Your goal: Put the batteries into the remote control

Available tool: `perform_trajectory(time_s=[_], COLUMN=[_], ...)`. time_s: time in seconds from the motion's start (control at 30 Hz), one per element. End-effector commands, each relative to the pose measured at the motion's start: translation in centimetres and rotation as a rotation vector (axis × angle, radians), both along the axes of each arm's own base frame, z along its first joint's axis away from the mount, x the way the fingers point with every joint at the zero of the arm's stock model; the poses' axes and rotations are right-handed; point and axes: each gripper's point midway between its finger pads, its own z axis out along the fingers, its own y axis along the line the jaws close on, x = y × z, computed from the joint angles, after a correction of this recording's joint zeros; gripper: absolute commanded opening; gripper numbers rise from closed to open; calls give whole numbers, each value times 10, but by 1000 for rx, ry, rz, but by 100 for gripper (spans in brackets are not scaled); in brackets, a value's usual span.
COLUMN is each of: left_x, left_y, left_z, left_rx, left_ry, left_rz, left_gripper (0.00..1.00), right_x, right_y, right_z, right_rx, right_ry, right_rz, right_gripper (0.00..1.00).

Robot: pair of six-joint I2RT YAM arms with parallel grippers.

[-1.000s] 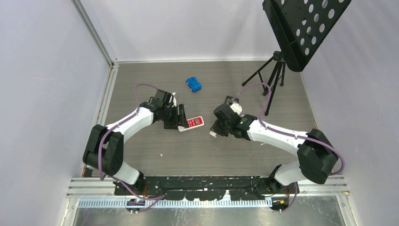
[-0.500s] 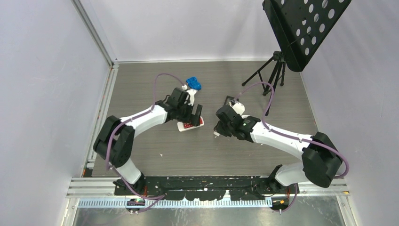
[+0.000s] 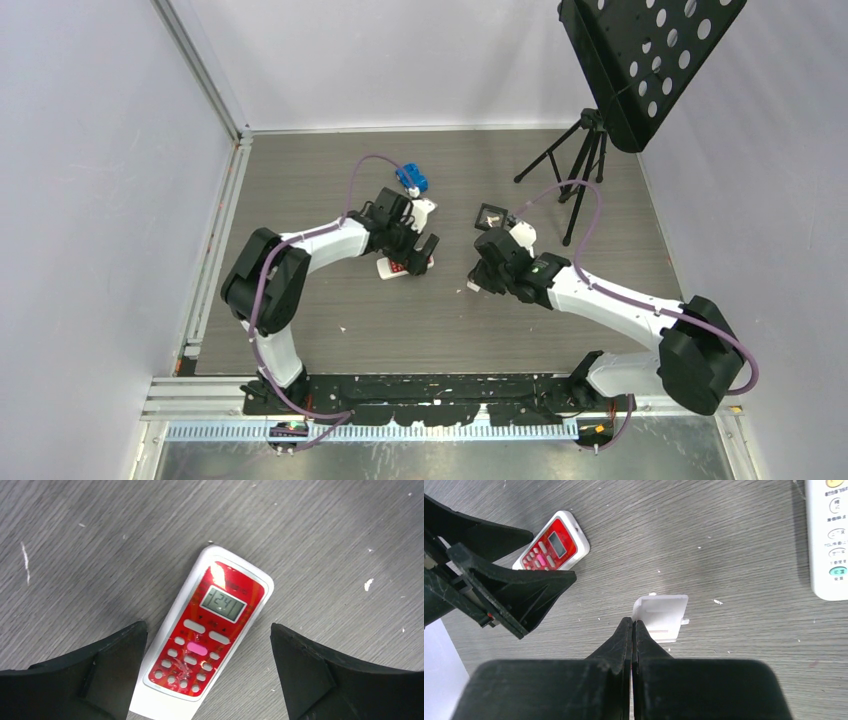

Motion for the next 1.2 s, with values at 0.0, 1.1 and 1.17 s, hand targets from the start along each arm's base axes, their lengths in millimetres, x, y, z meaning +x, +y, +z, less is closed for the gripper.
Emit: perform_trajectory(time_s=[0.0, 1.1, 1.17], left_x=[5, -16, -13], left_y=[-18, -70, -72], left_z=[5, 69, 70], left_rx=[1, -863, -899], left_ry=[-77, 577, 604], left_rz=[-103, 330, 355], left_gripper=[93, 43, 43], right_x=[5, 4, 4], right_y=[-8, 3, 3], right_z=[7, 23, 16], right_rx=[6, 109, 96], right_ry=[-30, -93, -73], right_rz=[-34, 35, 32], right_gripper=[0, 0, 0])
